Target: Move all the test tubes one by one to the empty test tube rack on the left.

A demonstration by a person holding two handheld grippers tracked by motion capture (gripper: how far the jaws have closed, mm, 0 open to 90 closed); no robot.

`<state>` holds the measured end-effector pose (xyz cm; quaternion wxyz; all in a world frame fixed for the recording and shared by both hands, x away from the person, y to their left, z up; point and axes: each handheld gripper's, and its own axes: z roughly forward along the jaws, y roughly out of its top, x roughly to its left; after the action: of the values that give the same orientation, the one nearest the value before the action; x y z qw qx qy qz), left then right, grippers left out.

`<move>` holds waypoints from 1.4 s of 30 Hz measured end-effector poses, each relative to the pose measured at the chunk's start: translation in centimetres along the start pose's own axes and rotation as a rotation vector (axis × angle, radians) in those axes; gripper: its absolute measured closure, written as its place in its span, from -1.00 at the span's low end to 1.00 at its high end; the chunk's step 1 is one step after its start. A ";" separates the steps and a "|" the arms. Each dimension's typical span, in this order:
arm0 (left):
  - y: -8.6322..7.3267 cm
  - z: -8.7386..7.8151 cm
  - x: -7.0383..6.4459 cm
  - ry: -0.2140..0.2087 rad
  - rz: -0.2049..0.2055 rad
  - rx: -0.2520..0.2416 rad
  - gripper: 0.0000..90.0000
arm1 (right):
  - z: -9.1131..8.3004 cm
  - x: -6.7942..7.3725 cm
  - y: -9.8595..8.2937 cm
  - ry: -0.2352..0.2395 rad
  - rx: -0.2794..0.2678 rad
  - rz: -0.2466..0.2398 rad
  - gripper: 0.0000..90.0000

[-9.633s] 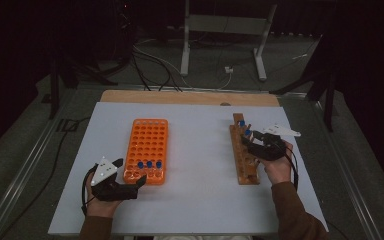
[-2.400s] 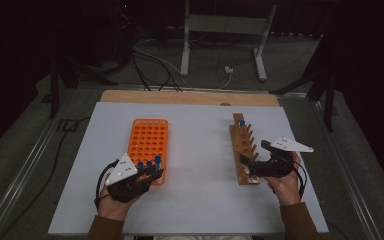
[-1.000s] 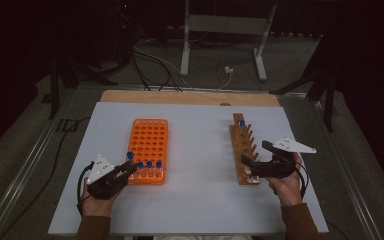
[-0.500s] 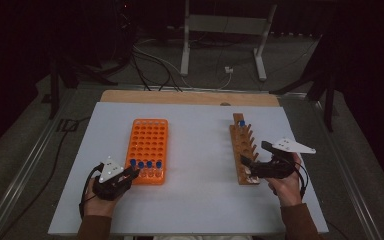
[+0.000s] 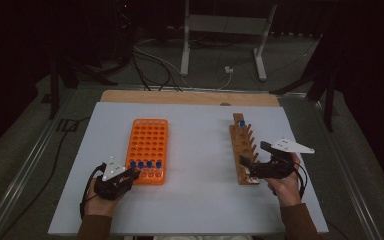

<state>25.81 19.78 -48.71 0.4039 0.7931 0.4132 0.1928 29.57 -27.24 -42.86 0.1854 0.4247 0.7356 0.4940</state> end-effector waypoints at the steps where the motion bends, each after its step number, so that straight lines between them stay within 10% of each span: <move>1: -0.1 0.0 0.0 -0.007 -0.008 -0.006 0.64 | 0.0 0.0 0.0 -0.001 0.001 0.001 -1.00; 30: 2.4 -1.6 -1.4 -0.059 -0.009 -0.182 -0.96 | 0.5 -0.7 1.1 -0.015 0.010 0.005 -1.00; 42: 2.7 -1.2 -1.5 -0.054 -0.019 -0.198 -0.98 | 2.5 -2.4 2.3 -0.047 0.025 0.013 -1.00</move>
<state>25.52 18.29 -45.73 0.4928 0.7503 0.3888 0.2074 33.64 -27.39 -42.23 0.1943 0.4432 0.7344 0.4758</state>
